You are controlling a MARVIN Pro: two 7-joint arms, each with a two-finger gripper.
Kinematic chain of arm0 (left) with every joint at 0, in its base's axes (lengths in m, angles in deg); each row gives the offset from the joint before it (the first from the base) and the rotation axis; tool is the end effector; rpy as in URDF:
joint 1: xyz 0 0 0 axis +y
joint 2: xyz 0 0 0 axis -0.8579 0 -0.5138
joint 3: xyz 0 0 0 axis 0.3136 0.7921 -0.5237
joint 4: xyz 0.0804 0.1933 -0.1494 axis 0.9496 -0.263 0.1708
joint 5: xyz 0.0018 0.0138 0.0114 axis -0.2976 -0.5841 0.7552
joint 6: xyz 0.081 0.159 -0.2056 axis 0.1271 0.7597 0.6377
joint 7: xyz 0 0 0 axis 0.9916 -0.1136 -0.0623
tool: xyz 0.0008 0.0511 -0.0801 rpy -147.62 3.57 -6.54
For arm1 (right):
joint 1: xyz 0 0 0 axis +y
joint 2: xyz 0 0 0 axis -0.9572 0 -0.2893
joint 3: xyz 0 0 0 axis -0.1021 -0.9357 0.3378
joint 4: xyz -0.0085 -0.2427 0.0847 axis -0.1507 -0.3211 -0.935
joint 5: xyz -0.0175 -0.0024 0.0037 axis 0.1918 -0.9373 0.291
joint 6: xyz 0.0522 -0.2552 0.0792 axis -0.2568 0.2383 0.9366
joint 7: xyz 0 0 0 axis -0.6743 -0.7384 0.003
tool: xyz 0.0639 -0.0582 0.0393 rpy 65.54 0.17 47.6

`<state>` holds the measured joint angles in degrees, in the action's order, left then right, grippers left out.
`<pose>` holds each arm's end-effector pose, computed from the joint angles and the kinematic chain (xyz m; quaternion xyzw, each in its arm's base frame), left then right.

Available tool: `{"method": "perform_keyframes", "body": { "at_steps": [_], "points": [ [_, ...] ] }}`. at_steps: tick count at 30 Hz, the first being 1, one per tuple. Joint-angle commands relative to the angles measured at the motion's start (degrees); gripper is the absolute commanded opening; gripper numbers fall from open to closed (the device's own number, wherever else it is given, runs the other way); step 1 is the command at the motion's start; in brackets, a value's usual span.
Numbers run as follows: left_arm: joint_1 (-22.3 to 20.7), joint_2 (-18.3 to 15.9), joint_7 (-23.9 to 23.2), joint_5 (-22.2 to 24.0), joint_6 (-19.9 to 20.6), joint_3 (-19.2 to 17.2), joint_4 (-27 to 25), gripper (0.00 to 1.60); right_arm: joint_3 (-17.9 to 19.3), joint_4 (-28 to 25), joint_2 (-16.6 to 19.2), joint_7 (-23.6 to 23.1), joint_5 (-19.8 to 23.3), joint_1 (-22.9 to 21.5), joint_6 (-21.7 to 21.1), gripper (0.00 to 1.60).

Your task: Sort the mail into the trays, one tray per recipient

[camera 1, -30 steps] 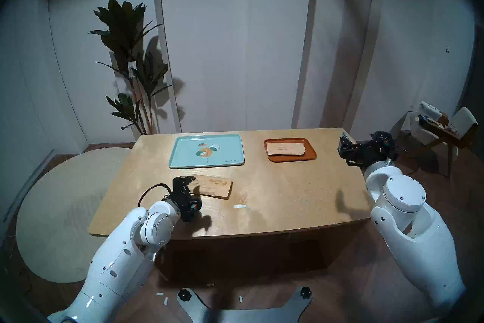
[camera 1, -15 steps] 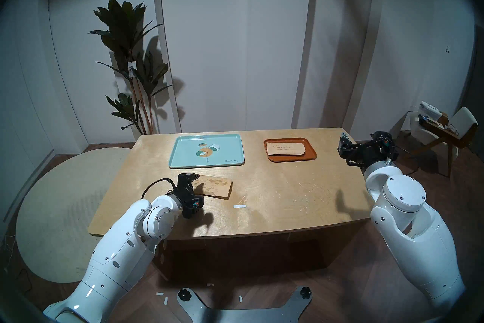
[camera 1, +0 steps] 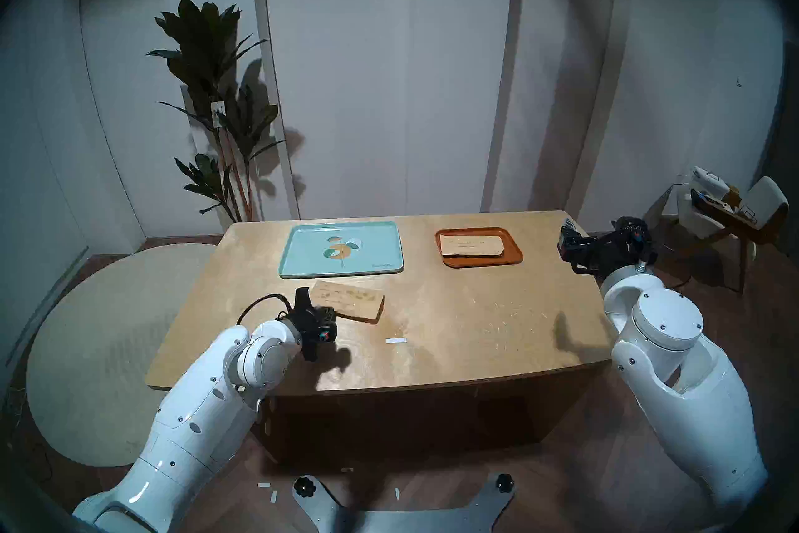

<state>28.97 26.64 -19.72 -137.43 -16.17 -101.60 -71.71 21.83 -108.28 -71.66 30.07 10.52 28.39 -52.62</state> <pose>0.3677 0.0283 -0.3175 -0.5985 0.6281 -0.4477 0.2164 0.3190 -0.0809 -0.1449 0.7099 -0.0359 0.6960 0.1020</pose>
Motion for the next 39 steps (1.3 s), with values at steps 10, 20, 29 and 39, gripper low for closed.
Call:
{"method": "perform_keyframes", "body": {
  "at_steps": [10, 20, 29, 39],
  "points": [
    [4.36, 1.12, 3.22, 2.74, 1.91, -4.35, -4.87, 0.0, 0.28, -1.01, -0.15, -0.01, 0.09, -0.24, 0.38, 1.6],
    [7.08, 2.62, 9.13, 2.31, 3.83, -6.18, -7.95, 0.0, 0.28, -1.0, -0.15, -0.01, 0.09, -0.25, 0.38, 1.6],
    [0.87, 0.92, 6.91, 3.28, 3.8, -8.7, -7.81, 0.0, 0.19, -0.88, -0.11, -0.01, 0.04, -0.35, 0.31, 1.6],
    [-4.28, 1.12, 3.1, 3.63, 4.97, -7.84, -11.01, 0.0, 0.19, -0.88, -0.11, -0.01, 0.04, -0.35, 0.32, 1.6]
  ]
}}
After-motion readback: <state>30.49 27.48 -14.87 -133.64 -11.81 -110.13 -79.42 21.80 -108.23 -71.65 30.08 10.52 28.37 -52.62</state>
